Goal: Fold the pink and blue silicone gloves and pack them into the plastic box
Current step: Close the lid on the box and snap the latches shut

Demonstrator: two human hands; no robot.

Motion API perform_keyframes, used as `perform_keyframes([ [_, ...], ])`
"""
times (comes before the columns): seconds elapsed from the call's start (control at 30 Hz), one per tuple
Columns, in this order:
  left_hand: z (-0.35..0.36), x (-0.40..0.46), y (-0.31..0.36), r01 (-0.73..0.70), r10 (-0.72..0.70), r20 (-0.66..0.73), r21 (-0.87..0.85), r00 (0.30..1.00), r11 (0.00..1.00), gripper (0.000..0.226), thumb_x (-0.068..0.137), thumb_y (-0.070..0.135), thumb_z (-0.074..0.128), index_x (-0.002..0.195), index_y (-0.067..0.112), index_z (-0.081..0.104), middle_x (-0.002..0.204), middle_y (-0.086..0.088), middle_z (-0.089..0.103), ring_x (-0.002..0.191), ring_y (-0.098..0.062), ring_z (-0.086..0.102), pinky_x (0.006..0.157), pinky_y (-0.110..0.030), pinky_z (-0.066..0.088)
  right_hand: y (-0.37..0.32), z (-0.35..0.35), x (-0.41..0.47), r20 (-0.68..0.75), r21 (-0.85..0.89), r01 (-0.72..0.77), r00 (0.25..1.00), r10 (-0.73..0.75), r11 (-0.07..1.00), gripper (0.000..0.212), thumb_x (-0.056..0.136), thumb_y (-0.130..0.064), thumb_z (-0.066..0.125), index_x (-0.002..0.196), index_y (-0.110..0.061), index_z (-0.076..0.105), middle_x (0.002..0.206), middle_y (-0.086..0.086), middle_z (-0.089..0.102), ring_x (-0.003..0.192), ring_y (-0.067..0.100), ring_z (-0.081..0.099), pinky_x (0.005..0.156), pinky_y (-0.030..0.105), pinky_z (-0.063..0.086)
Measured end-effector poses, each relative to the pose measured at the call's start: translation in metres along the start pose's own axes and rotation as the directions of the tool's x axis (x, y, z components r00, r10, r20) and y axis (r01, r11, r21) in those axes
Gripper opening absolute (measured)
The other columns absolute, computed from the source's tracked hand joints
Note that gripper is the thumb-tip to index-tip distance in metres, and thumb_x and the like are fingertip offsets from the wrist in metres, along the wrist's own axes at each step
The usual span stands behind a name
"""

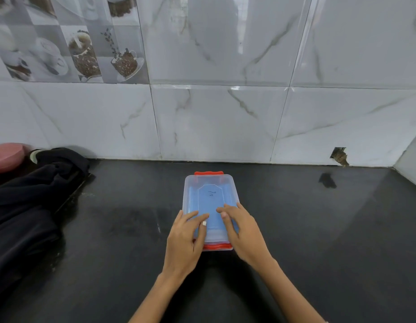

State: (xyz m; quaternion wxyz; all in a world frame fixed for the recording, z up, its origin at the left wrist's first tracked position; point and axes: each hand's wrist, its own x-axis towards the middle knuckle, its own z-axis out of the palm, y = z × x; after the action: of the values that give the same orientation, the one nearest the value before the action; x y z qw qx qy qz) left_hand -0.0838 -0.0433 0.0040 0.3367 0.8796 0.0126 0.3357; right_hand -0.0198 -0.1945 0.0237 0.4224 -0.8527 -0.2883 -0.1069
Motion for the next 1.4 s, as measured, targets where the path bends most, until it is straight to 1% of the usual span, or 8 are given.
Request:
perform_keyframes([
  [0.13,-0.004,-0.016,-0.015,-0.267,0.273,0.001,0.212,0.962,0.94,0.051,0.102,0.035,0.028,0.112,0.006,0.069,0.114,-0.005,0.07,0.116,-0.023,0.06,0.103,-0.044,0.042,0.017,-0.001,-0.029,-0.053,-0.115,0.127,0.99,-0.134,0.985,0.029,0.094,-0.019,0.047,0.116,-0.01,0.065,0.122,-0.002,0.063,0.125,0.009,0.047,0.112,0.015,0.023],
  [0.3,-0.003,-0.028,-0.03,-0.357,0.366,0.051,0.381,0.929,0.853,0.04,0.101,0.033,0.029,0.127,0.01,0.049,0.119,-0.013,0.066,0.125,-0.028,0.049,0.097,-0.041,0.042,0.027,-0.002,-0.039,-0.029,-0.166,0.11,0.993,-0.116,0.98,0.032,0.093,-0.012,0.051,0.124,-0.008,0.059,0.133,0.005,0.056,0.132,0.012,0.038,0.11,0.005,0.013],
  [0.43,-0.005,-0.029,-0.038,-0.386,0.393,0.08,0.442,0.916,0.81,0.043,0.094,0.037,0.05,0.13,0.013,0.042,0.13,-0.009,0.051,0.126,-0.025,0.04,0.095,-0.04,0.046,0.03,-0.001,-0.04,-0.023,-0.209,0.128,0.99,-0.136,0.97,0.036,0.091,-0.007,0.055,0.128,-0.008,0.056,0.136,0.005,0.053,0.133,0.014,0.038,0.111,0.016,0.021],
  [0.57,-0.011,-0.03,-0.036,-0.387,0.341,0.182,0.433,0.922,0.814,0.089,0.057,0.028,0.089,0.131,0.013,0.041,0.132,-0.008,0.046,0.127,-0.025,0.04,0.092,-0.043,0.05,0.035,-0.001,-0.043,0.016,-0.3,0.247,0.967,-0.254,0.922,0.054,0.081,-0.002,0.069,0.13,-0.017,0.051,0.133,0.01,0.057,0.131,0.024,0.043,0.1,0.031,0.037],
  [0.87,-0.012,-0.032,-0.03,-0.34,0.289,0.182,0.413,0.94,0.845,0.08,0.063,0.026,0.085,0.13,0.013,0.043,0.124,-0.012,0.064,0.127,-0.023,0.041,0.091,-0.041,0.051,0.039,0.0,-0.047,0.007,-0.311,0.278,0.957,-0.29,0.909,0.064,0.074,-0.019,0.076,0.131,-0.021,0.047,0.132,0.01,0.057,0.131,0.023,0.04,0.099,0.033,0.037],
  [1.2,-0.016,-0.032,-0.029,-0.392,0.346,0.183,0.433,0.92,0.812,0.084,0.056,0.021,0.089,0.127,0.01,0.045,0.122,-0.012,0.065,0.124,-0.025,0.048,0.093,-0.04,0.05,0.038,0.001,-0.047,-0.002,-0.338,0.309,0.944,-0.329,0.889,0.077,0.066,-0.003,0.082,0.131,-0.021,0.044,0.129,0.013,0.059,0.129,0.024,0.041,0.097,0.031,0.037],
  [1.3,-0.017,-0.032,-0.029,-0.401,0.369,0.158,0.417,0.916,0.816,0.065,0.073,0.022,0.076,0.128,0.009,0.043,0.123,-0.013,0.065,0.129,-0.025,0.044,0.092,-0.041,0.051,0.038,-0.001,-0.046,0.022,-0.343,0.322,0.942,-0.335,0.882,0.081,0.063,0.0,0.084,0.131,-0.022,0.044,0.129,0.011,0.059,0.13,0.024,0.041,0.096,0.023,0.037],
  [1.4,-0.017,-0.031,-0.032,-0.401,0.379,0.136,0.401,0.915,0.824,0.039,0.103,0.033,0.027,0.129,0.009,0.043,0.123,-0.011,0.064,0.129,-0.023,0.043,0.094,-0.037,0.05,0.039,-0.001,-0.047,0.023,-0.332,0.316,0.945,-0.327,0.889,0.08,0.063,0.0,0.084,0.13,-0.021,0.046,0.13,0.011,0.058,0.13,0.023,0.04,0.097,0.025,0.037],
])
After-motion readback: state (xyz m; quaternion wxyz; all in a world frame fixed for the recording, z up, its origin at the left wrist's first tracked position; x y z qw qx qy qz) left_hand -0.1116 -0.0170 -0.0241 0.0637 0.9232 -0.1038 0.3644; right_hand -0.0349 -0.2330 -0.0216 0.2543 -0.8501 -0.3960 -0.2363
